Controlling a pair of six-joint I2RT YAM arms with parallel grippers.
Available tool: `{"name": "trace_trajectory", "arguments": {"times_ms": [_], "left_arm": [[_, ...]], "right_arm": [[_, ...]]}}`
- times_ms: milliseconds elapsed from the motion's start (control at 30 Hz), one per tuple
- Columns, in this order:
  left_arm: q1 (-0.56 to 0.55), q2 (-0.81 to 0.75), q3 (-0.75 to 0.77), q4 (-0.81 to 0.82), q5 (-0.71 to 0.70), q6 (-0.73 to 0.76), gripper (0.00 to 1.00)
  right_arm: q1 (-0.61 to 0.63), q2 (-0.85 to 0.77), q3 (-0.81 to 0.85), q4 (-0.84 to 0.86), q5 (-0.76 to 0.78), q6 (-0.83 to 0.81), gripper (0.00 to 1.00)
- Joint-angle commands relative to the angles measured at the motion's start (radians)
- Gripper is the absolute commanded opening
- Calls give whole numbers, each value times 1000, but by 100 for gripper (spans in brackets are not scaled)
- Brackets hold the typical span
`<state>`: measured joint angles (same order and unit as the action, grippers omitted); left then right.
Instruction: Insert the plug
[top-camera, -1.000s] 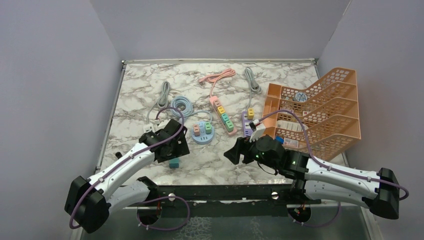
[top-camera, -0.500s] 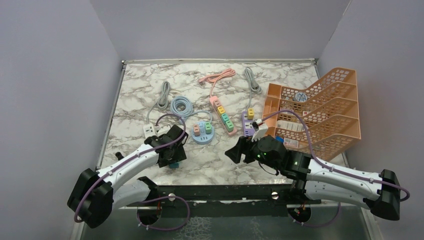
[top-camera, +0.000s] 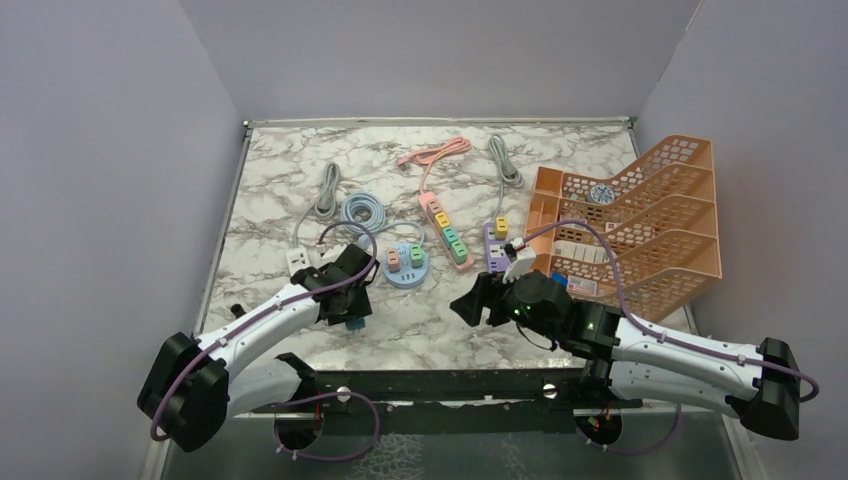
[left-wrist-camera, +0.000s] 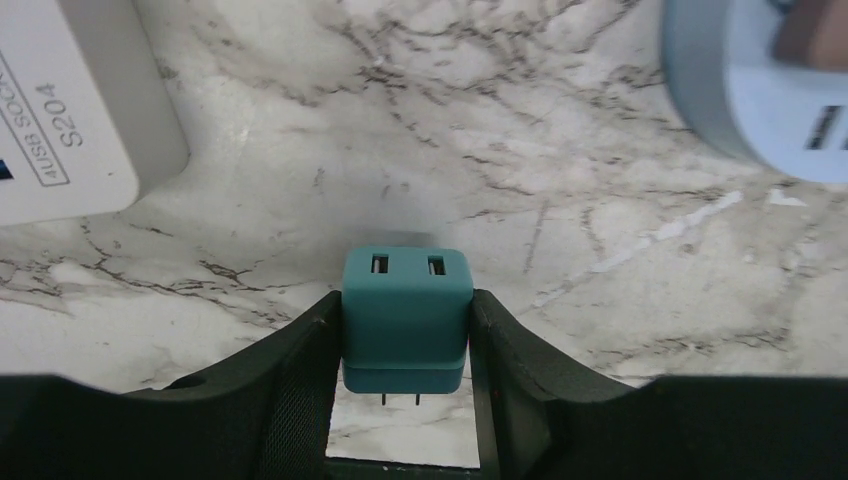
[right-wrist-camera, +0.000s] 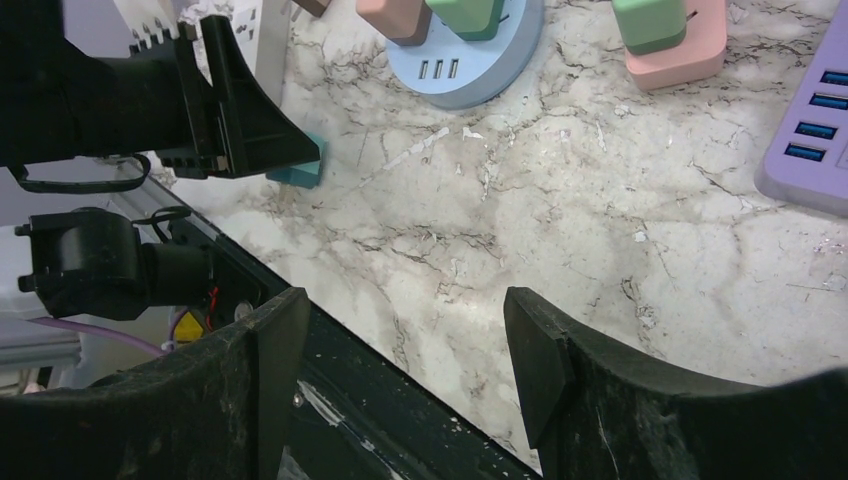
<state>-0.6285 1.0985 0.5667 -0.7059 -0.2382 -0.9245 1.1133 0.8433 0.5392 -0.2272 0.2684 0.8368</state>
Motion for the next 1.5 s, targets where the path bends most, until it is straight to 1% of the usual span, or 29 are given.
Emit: {"name": "trace_trajectory", "arguments": {"times_ms": [0,67,233,367,467,700,967,1100,1233,1467], "left_arm": [[2,-36,107,35,78,49,33],[1,-51,154,51,144,48,33],[2,-76,235,157,320,-18,33],[2,-67,281,224,395,-79,33],[2,-59,304,259,428,-116,33],[1,-75,327,279,450,-201,33],[0,-130,295,283,442,-281,34],[0,-153,279,283,437,-299,35],[1,-183,254,285,441,-319,35],[0,-214,224,285,447,-340,36]], "right_arm": [[6,-5,22,18,8,-14,72],[6,-8,10,44,-10,-25,72],[6,-3,-21,190,-93,-80,74],[6,24,-9,285,-141,-135,75],[6,78,8,340,-138,-160,76],[6,221,74,471,-73,-143,76],[5,359,141,583,-43,-66,74],[5,385,149,606,0,-15,69],[5,407,161,621,16,9,60],[5,427,179,614,16,18,55]]}}
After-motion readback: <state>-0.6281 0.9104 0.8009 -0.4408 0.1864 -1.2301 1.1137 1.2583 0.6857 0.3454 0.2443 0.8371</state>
